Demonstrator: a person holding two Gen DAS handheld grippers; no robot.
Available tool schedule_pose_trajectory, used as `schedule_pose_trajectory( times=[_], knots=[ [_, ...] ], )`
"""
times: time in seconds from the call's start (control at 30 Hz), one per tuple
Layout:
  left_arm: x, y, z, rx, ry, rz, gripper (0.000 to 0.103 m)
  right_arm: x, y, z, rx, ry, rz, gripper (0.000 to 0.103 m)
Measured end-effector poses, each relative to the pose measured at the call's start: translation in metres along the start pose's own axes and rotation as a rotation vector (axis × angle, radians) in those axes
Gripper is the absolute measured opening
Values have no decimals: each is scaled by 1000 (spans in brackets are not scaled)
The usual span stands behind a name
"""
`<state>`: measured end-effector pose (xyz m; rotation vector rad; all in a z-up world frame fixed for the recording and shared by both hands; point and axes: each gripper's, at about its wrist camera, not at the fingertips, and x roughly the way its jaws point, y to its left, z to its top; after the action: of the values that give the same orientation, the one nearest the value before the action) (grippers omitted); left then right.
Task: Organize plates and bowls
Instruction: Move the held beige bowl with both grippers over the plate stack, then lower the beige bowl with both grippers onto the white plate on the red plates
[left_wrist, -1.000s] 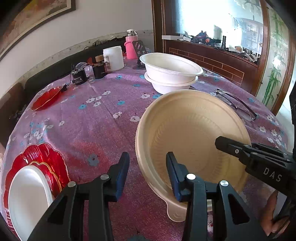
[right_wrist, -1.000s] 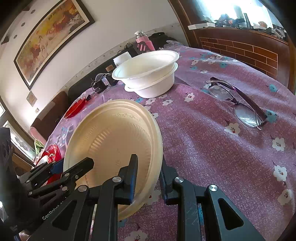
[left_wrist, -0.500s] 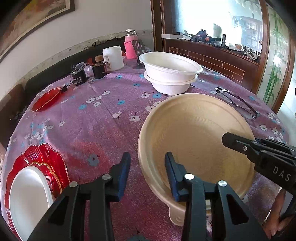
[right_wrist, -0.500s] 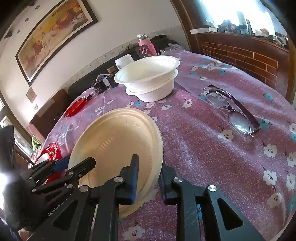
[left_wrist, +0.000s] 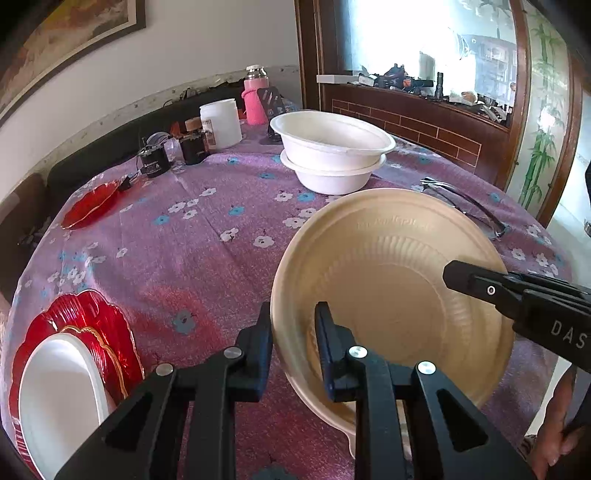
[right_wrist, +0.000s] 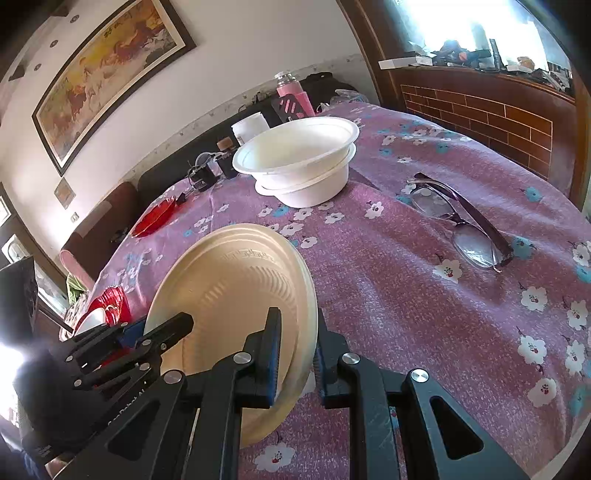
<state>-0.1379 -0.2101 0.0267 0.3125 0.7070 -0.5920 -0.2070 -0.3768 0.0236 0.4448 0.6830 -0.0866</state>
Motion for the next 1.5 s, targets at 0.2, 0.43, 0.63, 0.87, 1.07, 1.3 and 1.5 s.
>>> schedule_pose_trajectory(
  times=[0.2,0.43,0.63,0.87,1.07,1.3,1.5],
  knots=[
    [-6,0,-2,-5,-1,-11,21,-7,2,2,2,-12,3,17],
    [-14,3,-1,-13,-14,-8,21,-13,7,4,-4,-21,14,17],
    [-16,8,0,-30,-7,-19,21,-14,7,4,7,-12,22,17],
    [-7,23,-1,-98,48,-72,30,-12,-1,3,45,4,3,17],
    [-1,27,-1,-128,81,-90,52,-13,-4,2,53,13,7,18],
    [7,29,3,-135,74,-95,38,-11,-3,1,38,23,-4,18],
    [2,24,6,-119,72,-112,15,-15,2,0,35,17,12,16]
  ],
)
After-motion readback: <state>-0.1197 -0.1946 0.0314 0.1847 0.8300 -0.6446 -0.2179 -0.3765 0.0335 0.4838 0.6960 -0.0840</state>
